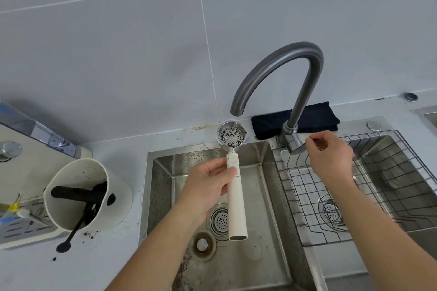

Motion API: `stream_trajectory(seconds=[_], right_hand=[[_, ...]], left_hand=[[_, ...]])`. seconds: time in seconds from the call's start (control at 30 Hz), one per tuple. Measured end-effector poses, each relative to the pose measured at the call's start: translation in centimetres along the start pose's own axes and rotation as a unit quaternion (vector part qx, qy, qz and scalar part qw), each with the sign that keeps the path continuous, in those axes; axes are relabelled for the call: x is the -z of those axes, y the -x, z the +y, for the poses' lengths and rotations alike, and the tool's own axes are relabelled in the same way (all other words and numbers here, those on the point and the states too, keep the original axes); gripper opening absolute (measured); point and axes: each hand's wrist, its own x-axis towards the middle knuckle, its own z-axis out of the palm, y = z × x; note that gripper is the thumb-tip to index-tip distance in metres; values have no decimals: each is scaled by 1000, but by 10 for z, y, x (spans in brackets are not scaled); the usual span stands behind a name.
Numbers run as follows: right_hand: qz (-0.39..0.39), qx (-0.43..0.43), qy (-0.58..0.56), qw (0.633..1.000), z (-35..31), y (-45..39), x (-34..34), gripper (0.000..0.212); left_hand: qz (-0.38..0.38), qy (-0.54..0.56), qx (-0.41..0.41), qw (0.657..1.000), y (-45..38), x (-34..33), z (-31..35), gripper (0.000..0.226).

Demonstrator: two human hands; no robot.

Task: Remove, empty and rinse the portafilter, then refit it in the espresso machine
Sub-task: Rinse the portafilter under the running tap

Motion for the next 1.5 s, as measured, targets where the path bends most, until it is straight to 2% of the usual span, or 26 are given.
stream_trajectory(seconds=[0.67, 1.13, 1.5], right_hand=[[5, -10, -7, 1000, 4, 4, -1, 6], [1, -13, -9, 1000, 3, 3, 0, 4], [3, -9, -5, 1000, 4, 2, -1, 3]], left_hand=[[4, 0, 0, 1000, -6, 5, -3, 26], [-31, 6, 26, 999, -24, -17, -8, 23], [-21, -38, 33, 999, -26, -14, -14, 24]])
